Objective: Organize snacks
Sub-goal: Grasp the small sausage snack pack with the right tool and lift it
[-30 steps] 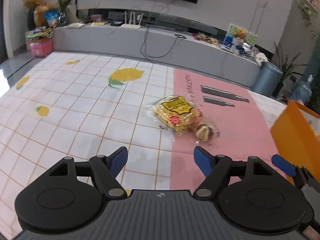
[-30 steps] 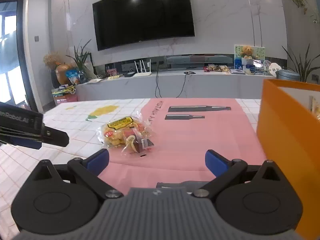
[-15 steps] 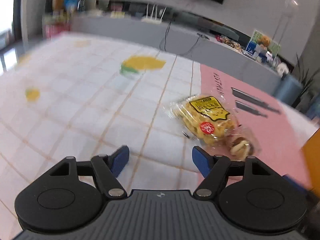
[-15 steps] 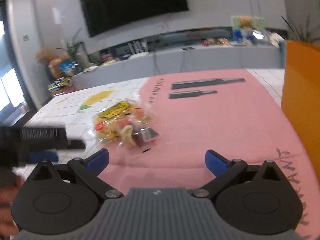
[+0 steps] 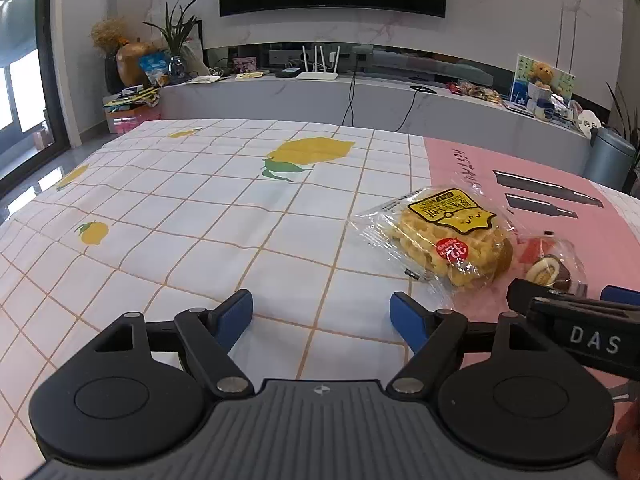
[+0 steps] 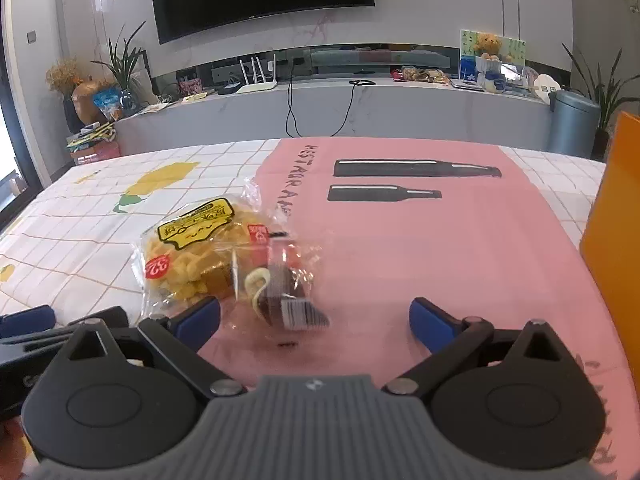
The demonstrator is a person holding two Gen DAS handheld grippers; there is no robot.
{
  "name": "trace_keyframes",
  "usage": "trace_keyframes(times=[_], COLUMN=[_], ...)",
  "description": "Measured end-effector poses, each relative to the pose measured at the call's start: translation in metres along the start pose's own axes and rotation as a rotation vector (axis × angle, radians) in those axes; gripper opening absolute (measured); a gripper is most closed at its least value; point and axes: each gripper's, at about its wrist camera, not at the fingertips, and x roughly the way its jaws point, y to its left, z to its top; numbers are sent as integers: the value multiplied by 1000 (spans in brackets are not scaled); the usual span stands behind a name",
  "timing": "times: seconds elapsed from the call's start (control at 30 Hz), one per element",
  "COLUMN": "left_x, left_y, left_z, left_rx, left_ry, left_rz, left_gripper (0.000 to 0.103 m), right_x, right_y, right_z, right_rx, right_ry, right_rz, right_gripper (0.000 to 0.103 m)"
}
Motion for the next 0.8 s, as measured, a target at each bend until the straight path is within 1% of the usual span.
trace_keyframes(times=[0.13,0.23,0.3,0.33,0.4,0.47,0.5,0.53,0.57,0.6,0.67,0.7,0.73,0.8], left_x=[3,2,2,2,2,3,2,1,-1,-4,-16,-23,-28,-35], left_y=[0,0,1,0,0,2,5,6,8,8,8,7,5,-2], left_z=[2,2,2,2,1,1,1,1,2,5,14,19,26,43], left_rx=[-7,-6,-6,-3,-1,-10,-19,-20,-11,5,57,88,125,204], left_ry=[1,1,2,3,3,-1,-7,-12,-17,-23,-67,-88,-100,-99], left_rz=[4,1,0,-2,-4,-20,-37,-58,-75,-94,-136,-165,-213,-321], left_gripper=[91,92,93,95,95,95,94,89,86,84,84,87,92,94], right_x=[4,7,7,8,8,3,-2,-8,-12,-14,-17,-18,-18,-18], right_y=[4,10,15,18,20,18,15,12,9,7,-1,-6,-11,-24], right_z=[3,5,6,7,7,7,6,5,3,1,-2,-2,-2,-2], right_rx=[-25,-71,-102,-116,-132,-117,-98,-86,-97,-116,-122,-111,-89,-29], right_ry=[-1,-3,-3,-4,-14,-42,-71,-100,-113,-108,-91,-82,-72,-59], right_rz=[2,12,24,22,24,19,13,2,-15,-23,-22,-19,-16,-1], right_gripper=[92,83,73,70,51,50,49,48,48,47,47,47,47,47])
